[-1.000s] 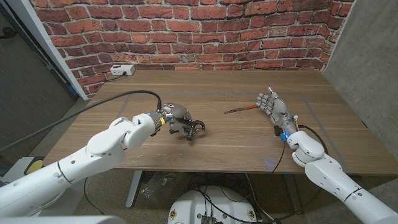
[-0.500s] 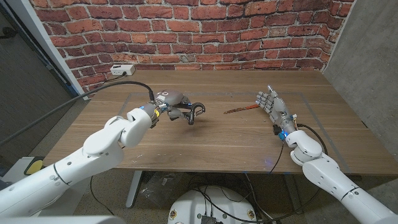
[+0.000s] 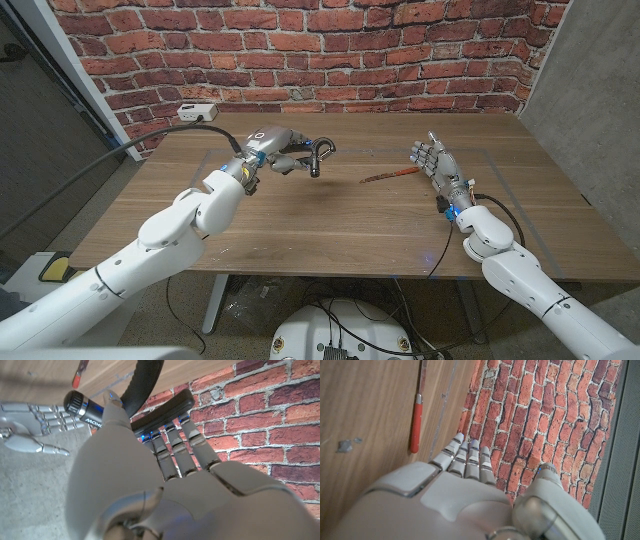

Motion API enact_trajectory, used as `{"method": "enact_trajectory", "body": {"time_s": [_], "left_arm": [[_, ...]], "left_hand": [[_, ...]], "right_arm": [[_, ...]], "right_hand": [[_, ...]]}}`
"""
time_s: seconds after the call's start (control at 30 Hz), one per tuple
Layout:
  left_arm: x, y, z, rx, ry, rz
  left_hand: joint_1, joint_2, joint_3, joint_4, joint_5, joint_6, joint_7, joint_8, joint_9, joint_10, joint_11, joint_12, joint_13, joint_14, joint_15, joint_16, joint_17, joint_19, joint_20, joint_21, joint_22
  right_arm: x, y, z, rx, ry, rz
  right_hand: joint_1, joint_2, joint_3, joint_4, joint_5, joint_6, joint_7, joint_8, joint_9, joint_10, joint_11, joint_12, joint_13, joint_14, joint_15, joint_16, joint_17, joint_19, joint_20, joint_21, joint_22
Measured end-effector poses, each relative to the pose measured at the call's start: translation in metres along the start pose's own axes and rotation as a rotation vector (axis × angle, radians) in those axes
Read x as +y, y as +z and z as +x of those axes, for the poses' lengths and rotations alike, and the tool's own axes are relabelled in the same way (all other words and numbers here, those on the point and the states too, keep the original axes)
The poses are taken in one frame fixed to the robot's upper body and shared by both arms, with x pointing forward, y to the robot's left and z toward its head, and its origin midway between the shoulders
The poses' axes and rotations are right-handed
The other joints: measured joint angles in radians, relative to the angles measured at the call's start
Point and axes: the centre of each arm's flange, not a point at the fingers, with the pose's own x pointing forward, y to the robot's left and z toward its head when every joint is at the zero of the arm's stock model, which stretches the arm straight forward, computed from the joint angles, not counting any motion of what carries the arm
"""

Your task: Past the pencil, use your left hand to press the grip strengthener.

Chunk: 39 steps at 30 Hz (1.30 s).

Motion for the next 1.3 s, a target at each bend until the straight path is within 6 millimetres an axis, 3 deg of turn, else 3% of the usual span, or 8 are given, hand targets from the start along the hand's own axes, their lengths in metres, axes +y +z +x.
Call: {"method": "enact_trajectory", "body": {"time_s": [0.47, 0.7, 0.8, 0.97, 1.3], "left_arm": [[-0.002, -0.012, 0.010, -0.035, 0.092, -0.232], [-0.003, -0.015, 0.015, -0.047, 0.112, -0.292], [-0.004, -0.015, 0.016, -0.052, 0.114, -0.309], [-0.005, -0.015, 0.019, -0.064, 0.116, -0.331], [-0.005, -0.013, 0.022, -0.076, 0.125, -0.358]], "left_hand": [[0.002, -0.002, 0.000, 0.000, -0.005, -0.005, 0.013, -0.014, 0.001, 0.000, 0.001, -0.008, 0.000, 0.002, 0.002, 0.000, 0.002, 0.004, 0.004, 0.011, -0.001], [0.024, -0.024, 0.000, 0.000, -0.005, 0.011, 0.022, -0.013, 0.008, 0.012, 0.006, -0.008, 0.002, 0.031, -0.006, -0.003, 0.004, 0.015, 0.014, 0.025, 0.005], [0.037, -0.037, 0.032, 0.032, -0.009, 0.023, 0.021, -0.015, 0.007, 0.026, 0.006, -0.008, 0.005, 0.038, -0.002, 0.004, 0.004, 0.020, 0.020, 0.032, 0.005], [0.048, -0.048, 0.032, 0.032, -0.008, 0.033, 0.028, -0.015, 0.007, 0.037, 0.012, -0.008, 0.005, 0.053, 0.003, 0.005, 0.007, 0.022, 0.022, 0.041, 0.005], [0.084, -0.084, 0.032, 0.032, 0.000, 0.111, 0.012, 0.006, 0.008, 0.106, 0.003, 0.016, 0.018, 0.106, 0.024, 0.026, 0.015, 0.042, 0.038, 0.089, 0.014]], "right_arm": [[0.004, 0.002, 0.003, -0.017, -0.012, -0.005], [0.005, 0.002, 0.004, -0.020, -0.016, -0.005], [0.005, 0.002, 0.004, -0.021, -0.018, -0.005], [0.005, 0.002, 0.004, -0.023, -0.022, -0.006], [0.005, 0.003, 0.004, -0.027, -0.022, -0.006]], "right_hand": [[0.000, 0.000, 0.000, 0.000, 0.000, 0.000, 0.000, 0.000, 0.000, 0.000, 0.000, 0.000, 0.000, 0.000, 0.000, 0.000, 0.000, 0.000, 0.000, 0.000, 0.000], [0.000, 0.000, 0.000, 0.000, 0.000, 0.000, 0.000, 0.000, 0.000, 0.000, 0.000, 0.000, 0.000, 0.000, 0.000, 0.000, 0.000, 0.000, 0.000, 0.000, 0.000], [0.000, 0.000, 0.000, 0.000, 0.000, 0.000, 0.000, 0.000, 0.000, 0.000, 0.000, 0.000, 0.000, 0.000, 0.000, 0.000, 0.000, 0.000, 0.000, 0.000, 0.000], [0.000, 0.000, 0.000, 0.000, 0.000, 0.000, 0.000, 0.000, 0.000, 0.000, 0.000, 0.000, 0.000, 0.000, 0.000, 0.000, 0.000, 0.000, 0.000, -0.002, 0.000], [0.000, 0.000, 0.000, 0.000, 0.000, 0.000, 0.000, 0.000, 0.000, 0.000, 0.000, 0.000, 0.000, 0.000, 0.000, 0.000, 0.000, 0.000, 0.000, -0.006, 0.000]]}}
